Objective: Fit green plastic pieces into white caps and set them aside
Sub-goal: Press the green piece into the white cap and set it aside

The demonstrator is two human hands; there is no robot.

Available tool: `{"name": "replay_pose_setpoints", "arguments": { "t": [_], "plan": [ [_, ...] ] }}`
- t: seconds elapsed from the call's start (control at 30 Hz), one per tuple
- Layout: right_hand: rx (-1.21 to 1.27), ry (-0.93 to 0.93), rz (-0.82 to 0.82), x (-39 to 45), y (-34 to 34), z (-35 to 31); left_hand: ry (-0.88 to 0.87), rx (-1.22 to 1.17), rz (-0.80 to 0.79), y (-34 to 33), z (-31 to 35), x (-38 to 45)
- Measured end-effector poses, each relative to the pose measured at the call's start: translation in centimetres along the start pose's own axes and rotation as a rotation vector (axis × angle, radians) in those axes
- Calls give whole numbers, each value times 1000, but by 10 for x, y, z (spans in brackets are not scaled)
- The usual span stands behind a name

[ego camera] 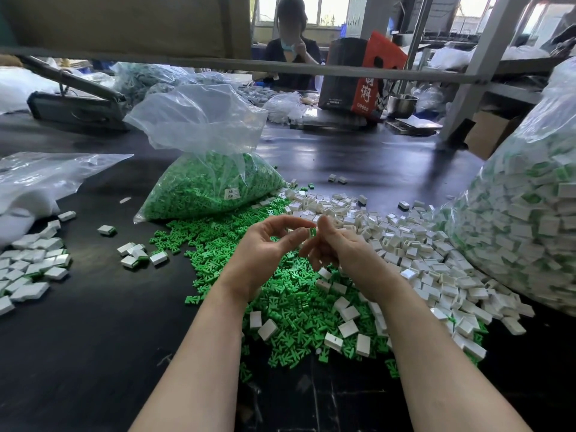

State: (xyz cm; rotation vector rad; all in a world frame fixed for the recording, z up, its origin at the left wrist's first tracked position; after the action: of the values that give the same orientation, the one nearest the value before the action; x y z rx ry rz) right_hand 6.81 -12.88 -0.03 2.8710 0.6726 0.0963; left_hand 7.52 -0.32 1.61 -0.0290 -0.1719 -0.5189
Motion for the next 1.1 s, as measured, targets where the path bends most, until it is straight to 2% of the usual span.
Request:
{"name": "replay_pose_setpoints", "arguments": {
  "t": [0.1,0.2,0.33,0.67,1.0,1.1],
  "plan": [
    [35,2,-34,0,-6,-1,-12,-94,-8,-4,0,1],
    [187,45,-42,0,-7,-2,-18,-98,8,-4,0,2],
    [256,92,-42,1,-8,-4,-33,-86,9,-4,1,3],
    [77,60,-25,3,-8,-3,-43,102,83,-1,9,2],
    [-7,67,-61,4,-15,-9,-38,80,149,-4,8,3],
    [18,72,-71,4,-17,-10,-49,68,125,-7,9,3]
  ]
}}
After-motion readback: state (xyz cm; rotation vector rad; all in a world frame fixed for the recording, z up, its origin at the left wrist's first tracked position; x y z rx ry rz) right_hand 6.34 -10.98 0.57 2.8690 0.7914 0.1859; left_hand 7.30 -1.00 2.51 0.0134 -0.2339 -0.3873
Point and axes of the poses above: each hand's wrist, its own x-axis towards the middle knuckle, its own y-axis out of the back of the hand, z = x × y, the point moved 8 cm from there along x, towards the middle knuckle, and after that the axes turned 12 degrees about -z, right-handed, at the moved point
